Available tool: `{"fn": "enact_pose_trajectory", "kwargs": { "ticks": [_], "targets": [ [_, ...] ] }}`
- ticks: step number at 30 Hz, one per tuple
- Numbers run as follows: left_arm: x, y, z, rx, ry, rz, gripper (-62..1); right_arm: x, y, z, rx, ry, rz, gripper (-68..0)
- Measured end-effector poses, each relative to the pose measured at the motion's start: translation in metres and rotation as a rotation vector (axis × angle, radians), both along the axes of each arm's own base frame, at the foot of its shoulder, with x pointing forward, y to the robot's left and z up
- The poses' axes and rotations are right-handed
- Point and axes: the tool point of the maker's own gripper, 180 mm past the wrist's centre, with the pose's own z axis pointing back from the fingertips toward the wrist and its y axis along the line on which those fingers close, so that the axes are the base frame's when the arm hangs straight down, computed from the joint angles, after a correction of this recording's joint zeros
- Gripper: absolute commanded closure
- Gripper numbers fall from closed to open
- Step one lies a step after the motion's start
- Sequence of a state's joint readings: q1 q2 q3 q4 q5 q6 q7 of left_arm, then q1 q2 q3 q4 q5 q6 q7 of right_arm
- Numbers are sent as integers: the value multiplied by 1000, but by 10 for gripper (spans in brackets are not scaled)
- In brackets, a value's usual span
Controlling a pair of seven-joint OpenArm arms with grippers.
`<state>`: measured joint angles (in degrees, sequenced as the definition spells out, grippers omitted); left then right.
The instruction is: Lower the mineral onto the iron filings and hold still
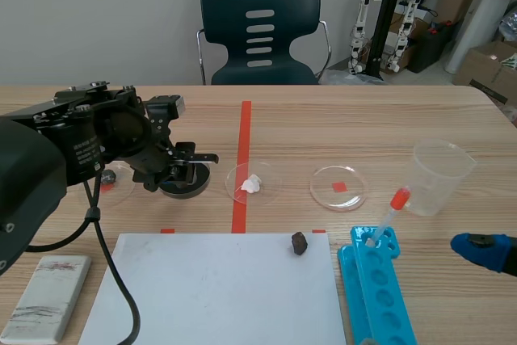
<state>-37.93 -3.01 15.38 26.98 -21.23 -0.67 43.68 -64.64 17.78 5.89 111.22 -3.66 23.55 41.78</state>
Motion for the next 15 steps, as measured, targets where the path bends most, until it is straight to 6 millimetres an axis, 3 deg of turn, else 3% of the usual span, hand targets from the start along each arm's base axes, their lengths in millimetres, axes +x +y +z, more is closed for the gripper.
{"fn": "enact_pose_trajectory", "kwargs": {
  "ticks": [15],
  "targets": [
    [0, 0, 0, 9, -6, -15, -98, 0, 0, 0, 0, 0, 0, -638]
  ]
}}
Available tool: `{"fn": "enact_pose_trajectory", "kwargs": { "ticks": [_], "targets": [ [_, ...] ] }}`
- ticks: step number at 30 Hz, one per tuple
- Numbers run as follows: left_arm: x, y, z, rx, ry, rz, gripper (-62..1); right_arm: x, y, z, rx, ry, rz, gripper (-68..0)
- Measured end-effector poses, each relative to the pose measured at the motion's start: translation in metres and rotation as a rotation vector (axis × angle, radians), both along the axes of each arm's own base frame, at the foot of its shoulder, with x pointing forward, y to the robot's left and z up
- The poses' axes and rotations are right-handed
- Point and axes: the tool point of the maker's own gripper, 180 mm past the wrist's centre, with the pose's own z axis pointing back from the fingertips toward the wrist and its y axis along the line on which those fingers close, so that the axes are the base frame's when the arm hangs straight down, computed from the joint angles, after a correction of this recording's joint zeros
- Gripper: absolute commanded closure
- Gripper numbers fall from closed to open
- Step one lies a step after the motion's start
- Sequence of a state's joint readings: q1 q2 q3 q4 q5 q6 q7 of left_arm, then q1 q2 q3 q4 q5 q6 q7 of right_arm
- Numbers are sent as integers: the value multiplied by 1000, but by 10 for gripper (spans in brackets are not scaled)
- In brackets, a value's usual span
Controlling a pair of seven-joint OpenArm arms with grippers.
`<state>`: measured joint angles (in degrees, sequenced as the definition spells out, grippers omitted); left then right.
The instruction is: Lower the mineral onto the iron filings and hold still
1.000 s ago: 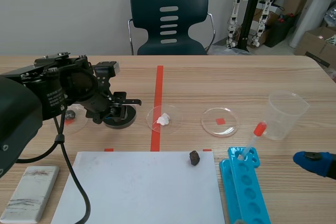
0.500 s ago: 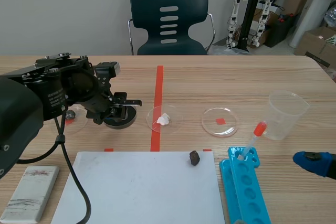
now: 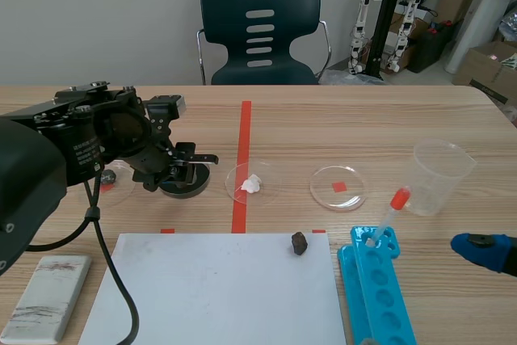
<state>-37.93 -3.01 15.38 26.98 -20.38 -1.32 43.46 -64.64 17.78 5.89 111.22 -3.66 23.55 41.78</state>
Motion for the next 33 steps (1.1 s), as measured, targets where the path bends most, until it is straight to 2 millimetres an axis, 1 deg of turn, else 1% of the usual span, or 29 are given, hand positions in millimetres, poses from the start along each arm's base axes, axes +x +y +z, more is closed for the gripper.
{"fn": "enact_pose_trajectory", "kwargs": {
  "ticks": [4, 7, 10, 12, 14, 16, 18, 21, 23, 26, 29, 33],
  "targets": [
    [2, 3, 4, 13, -13, -6, -98, 0, 0, 0, 0, 0, 0, -638],
    [9, 11, 18, 22, -58, -8, -98, 0, 0, 0, 0, 0, 0, -638],
    [16, 21, 40, 33, -147, -13, -98, 0, 0, 0, 0, 0, 0, -638],
    [19, 26, 58, 32, -236, -21, -98, 0, 0, 0, 0, 0, 0, -638],
    [20, 25, 81, 25, -372, -38, -98, 0, 0, 0, 0, 0, 0, -638],
    [14, 20, 102, 12, -494, -64, -98, 0, 0, 0, 0, 0, 0, -638],
    [-3, 7, 121, -14, -585, -135, -98, 0, 0, 0, 1, 0, -1, -638],
    [-39, -15, 143, -49, -678, -295, -98, 0, 0, 0, 0, 0, -1, -638],
    [-64, -21, 155, -54, -728, -380, -98, 0, 0, 0, 0, 0, 0, -638],
    [-101, -28, 162, -55, -747, -500, -98, 0, 0, 0, 0, 0, 0, -638],
    [-139, -42, 167, -107, -754, -601, -98, 0, 0, 0, 0, 0, 0, -638],
    [-179, -58, 179, -201, -780, -667, -98, 0, 0, 0, 0, 0, 0, -638]
  ]
}}
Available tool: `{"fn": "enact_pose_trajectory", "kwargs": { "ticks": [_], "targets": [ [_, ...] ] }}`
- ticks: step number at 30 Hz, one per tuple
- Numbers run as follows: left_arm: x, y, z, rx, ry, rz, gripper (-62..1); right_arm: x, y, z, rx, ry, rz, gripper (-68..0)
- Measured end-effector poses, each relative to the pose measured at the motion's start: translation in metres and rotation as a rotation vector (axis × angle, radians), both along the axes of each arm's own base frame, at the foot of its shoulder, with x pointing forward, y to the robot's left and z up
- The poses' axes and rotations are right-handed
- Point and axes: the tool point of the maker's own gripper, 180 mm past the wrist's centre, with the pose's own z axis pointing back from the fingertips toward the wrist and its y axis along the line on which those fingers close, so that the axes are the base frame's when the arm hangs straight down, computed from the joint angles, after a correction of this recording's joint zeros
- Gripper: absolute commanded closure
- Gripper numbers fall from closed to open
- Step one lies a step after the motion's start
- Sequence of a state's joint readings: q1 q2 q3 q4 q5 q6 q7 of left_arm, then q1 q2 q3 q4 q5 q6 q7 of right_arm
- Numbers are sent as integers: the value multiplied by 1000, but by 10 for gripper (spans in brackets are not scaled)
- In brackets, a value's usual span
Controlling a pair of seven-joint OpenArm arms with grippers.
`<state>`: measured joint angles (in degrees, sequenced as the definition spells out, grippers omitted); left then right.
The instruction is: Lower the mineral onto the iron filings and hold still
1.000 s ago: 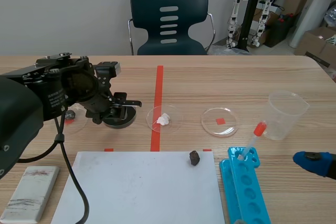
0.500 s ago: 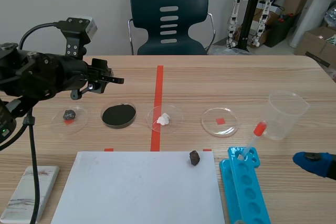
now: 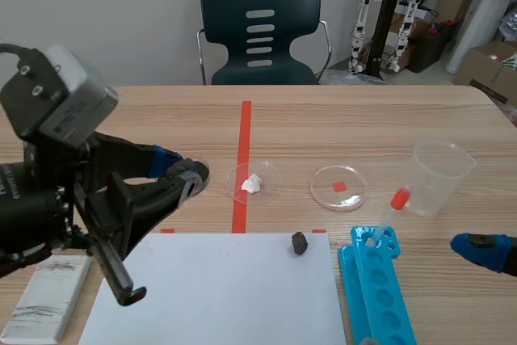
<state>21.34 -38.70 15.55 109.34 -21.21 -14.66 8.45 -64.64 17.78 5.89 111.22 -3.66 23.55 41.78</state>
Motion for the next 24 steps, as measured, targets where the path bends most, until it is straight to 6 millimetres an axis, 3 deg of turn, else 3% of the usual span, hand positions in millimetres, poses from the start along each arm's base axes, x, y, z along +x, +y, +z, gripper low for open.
{"fn": "enact_pose_trajectory", "kwargs": {
  "ticks": [4, 8, 14, 24],
  "targets": [
    [-33, -7, 3, -22, 14, -58, -98, 0, 0, 0, 0, 0, 0, -638],
    [-47, -2, 10, -13, -20, -57, -98, 0, 0, 0, 0, 0, 0, -638],
    [-57, 7, 15, 0, -53, -46, -98, 0, 0, 0, 0, 0, 0, -638],
    [-54, 14, 15, 19, -58, -24, -98, 0, 0, 0, 0, 0, 0, -638]
  ]
}}
